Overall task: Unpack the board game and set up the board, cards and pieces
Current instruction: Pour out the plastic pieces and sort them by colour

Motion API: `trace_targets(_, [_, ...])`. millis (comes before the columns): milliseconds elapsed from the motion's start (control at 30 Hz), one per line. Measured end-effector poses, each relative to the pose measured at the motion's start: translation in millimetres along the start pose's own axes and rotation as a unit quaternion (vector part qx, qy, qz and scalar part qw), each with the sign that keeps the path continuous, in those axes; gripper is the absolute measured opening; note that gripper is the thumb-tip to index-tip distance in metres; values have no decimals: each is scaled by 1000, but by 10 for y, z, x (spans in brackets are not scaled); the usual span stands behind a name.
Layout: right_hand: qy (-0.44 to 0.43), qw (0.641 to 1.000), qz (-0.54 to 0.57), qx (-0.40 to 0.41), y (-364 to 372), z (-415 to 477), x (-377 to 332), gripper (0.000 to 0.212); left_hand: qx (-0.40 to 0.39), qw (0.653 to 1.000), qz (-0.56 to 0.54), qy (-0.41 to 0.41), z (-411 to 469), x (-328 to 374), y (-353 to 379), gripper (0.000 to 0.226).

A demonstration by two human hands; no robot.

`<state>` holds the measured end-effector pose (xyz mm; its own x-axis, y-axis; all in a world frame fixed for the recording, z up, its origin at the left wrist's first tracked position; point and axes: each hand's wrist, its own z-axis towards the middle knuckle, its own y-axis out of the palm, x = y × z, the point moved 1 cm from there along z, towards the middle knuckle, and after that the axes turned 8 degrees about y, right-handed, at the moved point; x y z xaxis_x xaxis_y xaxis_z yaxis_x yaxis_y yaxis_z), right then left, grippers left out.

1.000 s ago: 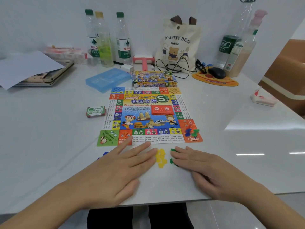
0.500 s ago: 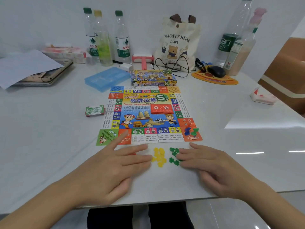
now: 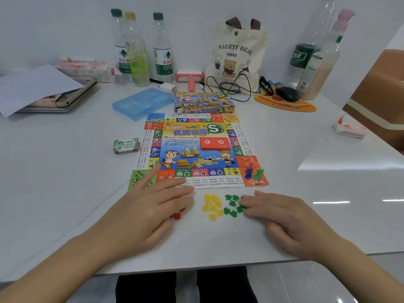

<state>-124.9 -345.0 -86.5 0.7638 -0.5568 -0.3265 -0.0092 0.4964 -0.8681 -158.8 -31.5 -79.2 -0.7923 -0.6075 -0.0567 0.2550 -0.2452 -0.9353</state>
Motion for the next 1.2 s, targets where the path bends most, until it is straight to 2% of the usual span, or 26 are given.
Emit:
trace_targets(200, [-10, 1000, 8, -12, 16, 41, -33, 43, 36, 998, -5, -58, -54, -71, -43, 45])
trace_targets(333, [-19, 1000, 19, 3, -5, 130, -79, 44, 65, 985, 15, -161, -127, -298, -120, 49])
trace_targets(433, [-33, 999, 29, 18, -2, 286, -161, 43, 87, 961, 22, -263, -167, -595, -151, 48])
trace_targets(500, [-45, 998, 33, 18, 18, 411, -218, 42, 75, 941, 20, -328, -190, -826, -164, 48])
trace_targets(567, [-48, 998, 31, 9, 48, 553, -261, 42, 43, 933, 21, -357, -193, -1048, -165, 42])
trace_targets(767, [-25, 998, 48, 13, 117, 965, -242, 44, -65, 914, -29, -399, -141, -1407, -150, 33])
trace_targets(967, [-16, 997, 72, 24, 166, 1122, -184, 42, -52, 923, -16, -380, -107, -1517, -156, 15])
trace_targets(1200, [7, 994, 106, 21, 245, 1087, -127, 44, -58, 926, 22, -372, -149, -1327, -228, 18])
